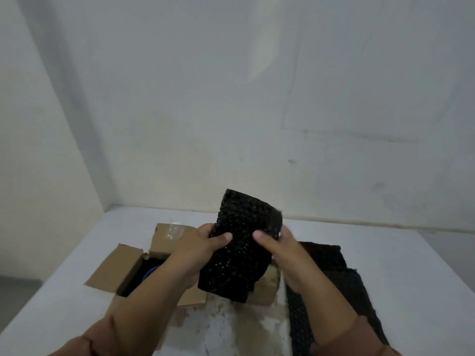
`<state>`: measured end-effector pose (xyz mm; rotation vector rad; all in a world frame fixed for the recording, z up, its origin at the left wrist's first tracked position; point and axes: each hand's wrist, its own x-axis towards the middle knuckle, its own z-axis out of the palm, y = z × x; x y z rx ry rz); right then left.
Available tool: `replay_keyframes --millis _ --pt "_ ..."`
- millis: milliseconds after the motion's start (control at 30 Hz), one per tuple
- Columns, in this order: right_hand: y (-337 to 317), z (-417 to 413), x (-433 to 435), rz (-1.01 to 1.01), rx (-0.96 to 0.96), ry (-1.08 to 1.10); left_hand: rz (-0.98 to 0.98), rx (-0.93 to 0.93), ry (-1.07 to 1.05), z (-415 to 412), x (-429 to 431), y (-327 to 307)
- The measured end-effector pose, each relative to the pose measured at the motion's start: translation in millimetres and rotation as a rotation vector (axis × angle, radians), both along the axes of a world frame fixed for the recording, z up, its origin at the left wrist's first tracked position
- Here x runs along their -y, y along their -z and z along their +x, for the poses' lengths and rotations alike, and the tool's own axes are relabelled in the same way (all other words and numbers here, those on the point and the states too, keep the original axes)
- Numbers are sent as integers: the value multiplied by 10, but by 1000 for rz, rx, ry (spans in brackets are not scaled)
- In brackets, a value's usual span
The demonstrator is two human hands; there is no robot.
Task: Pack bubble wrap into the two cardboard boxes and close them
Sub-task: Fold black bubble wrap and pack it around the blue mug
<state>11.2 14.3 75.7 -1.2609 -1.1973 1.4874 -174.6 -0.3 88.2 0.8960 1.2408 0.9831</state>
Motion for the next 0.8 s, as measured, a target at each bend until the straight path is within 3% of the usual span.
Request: replay_keyframes --millis 100,200,333,433,533,600,700,800 --pt "108 -359 36 -123 -136 -72 -6 78 -40 -236 -7 58" --pt "161 -624 -37 -40 -47 -5 -40 155 -51 -535 -21 145" --pt "82 -889 -122 -59 -63 -91 -100 236 -27 -978 -43 222" --pt "95 -1058 -175 -7 102 -161 -127 315 11 -1256 -52 253" --pt "139 -1188 -220 68 203 -238 -121 166 75 -1407 -87 283" --pt "130 -1217 -249 1 59 -307 -107 82 39 -1455 -114 293" --pt "157 -1238 -262 -124 -128 -353 -75 101 -13 -1526 -141 358" --pt "269 -1304 -274 -90 -2 -355 -45 116 -7 -1583 -137 410"
